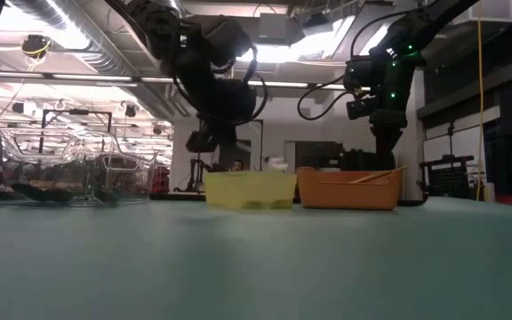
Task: Sort silverware by color (type)
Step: Put the blue spoon into the green bin
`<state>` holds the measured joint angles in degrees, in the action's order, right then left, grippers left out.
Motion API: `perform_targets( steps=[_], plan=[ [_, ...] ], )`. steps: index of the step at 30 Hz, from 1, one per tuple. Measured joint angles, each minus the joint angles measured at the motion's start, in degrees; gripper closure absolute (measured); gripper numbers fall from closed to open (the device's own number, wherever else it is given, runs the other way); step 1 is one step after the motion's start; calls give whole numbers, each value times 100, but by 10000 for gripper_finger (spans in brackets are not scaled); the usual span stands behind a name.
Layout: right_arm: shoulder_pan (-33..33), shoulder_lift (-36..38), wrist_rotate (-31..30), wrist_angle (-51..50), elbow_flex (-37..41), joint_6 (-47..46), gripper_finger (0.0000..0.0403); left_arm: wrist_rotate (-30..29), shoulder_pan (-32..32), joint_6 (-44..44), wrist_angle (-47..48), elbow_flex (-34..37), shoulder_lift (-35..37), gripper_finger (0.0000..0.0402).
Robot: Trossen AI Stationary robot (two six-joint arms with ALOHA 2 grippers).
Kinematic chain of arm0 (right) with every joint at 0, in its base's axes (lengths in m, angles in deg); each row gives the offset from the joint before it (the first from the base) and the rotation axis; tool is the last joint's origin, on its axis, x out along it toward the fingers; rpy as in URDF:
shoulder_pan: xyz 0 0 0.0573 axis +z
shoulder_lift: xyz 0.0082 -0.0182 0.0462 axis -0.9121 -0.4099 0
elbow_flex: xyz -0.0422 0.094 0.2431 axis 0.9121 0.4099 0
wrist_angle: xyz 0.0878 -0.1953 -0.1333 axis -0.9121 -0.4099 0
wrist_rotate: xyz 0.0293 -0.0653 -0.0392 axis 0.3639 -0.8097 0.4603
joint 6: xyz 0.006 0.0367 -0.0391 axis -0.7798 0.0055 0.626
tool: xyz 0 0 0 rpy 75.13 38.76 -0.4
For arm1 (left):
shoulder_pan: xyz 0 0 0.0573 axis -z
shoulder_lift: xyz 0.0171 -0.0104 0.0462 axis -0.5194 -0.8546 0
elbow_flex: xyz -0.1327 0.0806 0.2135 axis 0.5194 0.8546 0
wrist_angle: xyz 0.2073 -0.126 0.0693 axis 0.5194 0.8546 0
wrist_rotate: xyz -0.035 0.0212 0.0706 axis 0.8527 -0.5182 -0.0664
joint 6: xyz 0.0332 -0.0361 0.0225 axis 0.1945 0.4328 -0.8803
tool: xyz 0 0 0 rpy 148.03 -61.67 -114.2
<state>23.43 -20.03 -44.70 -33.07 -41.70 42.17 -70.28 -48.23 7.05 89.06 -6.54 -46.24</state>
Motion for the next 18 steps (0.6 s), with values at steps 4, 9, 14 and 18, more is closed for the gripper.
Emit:
perform_targets(
  steps=[4,9,14,18],
  plan=[
    [0,0,-2,36,0,0,313,134,-11,-9,468,11,-22,378],
    [0,0,-1,44,0,0,313,764,-93,-16,844,15,-35,374],
    [0,0,-1,44,0,0,313,1076,-237,-205,822,13,-33,361],
    [1,0,-1,44,0,0,313,1672,-425,-210,823,13,-33,357]
  ],
)
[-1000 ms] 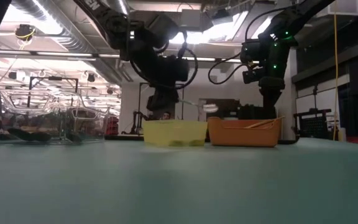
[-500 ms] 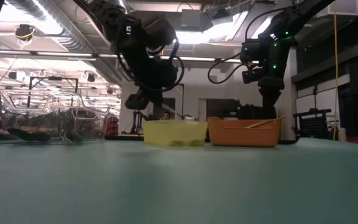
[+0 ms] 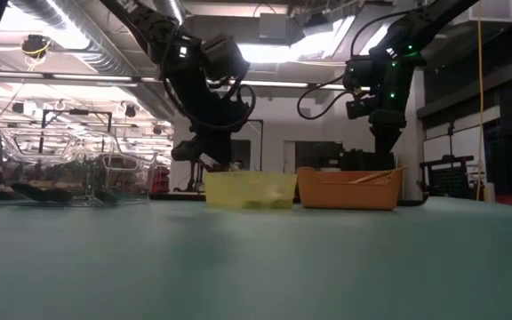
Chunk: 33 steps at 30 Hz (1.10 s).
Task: Sort silverware by color (type)
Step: Put the blue spoon into the green bin, then return to Home Position
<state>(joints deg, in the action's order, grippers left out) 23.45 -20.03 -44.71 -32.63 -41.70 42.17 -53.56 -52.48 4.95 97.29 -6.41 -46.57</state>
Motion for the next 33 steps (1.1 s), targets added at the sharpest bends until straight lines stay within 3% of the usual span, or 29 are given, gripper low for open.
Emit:
perform_targets(
  steps=[5,25,33],
  plan=[
    [1,0,0,0,0,0,313,468,-223,8,-7,0,0,356],
    [-1,-2,0,2,0,0,313,584,-494,327,-52,0,-2,341],
    [-1,-2,2,4,0,0,313,957,-494,660,-56,-2,-2,329]
  ],
)
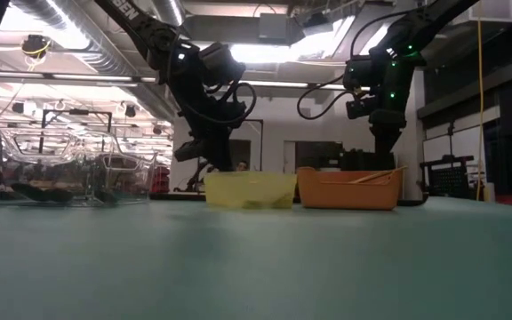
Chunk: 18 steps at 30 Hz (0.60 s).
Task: Sort silverware by color (type)
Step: Return to Home Position
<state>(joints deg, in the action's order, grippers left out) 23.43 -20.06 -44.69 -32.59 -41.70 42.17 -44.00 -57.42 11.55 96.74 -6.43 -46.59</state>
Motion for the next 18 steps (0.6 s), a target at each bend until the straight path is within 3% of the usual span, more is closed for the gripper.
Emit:
perform_targets(
  steps=[9,18],
  plan=[
    [0,0,-2,0,0,0,313,-2,32,11,-8,0,-2,333],
    [95,211,-18,-1,4,-13,313,-14,398,2,-555,-4,39,372]
  ],
)
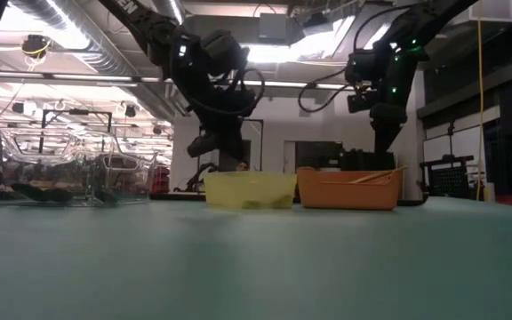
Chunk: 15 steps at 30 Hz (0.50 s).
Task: Sort silverware by color (type)
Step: Return to Home Position
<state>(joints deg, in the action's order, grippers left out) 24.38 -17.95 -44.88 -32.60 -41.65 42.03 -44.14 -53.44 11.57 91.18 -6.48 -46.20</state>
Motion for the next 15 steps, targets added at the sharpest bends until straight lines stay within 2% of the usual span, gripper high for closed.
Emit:
perform_targets(
  steps=[5,15],
  plan=[
    [330,392,-71,16,0,-11,313,-113,360,94,-149,-10,237,389],
    [1648,1183,-73,109,0,-703,313,-135,1463,1414,-205,-9,1311,396]
  ],
)
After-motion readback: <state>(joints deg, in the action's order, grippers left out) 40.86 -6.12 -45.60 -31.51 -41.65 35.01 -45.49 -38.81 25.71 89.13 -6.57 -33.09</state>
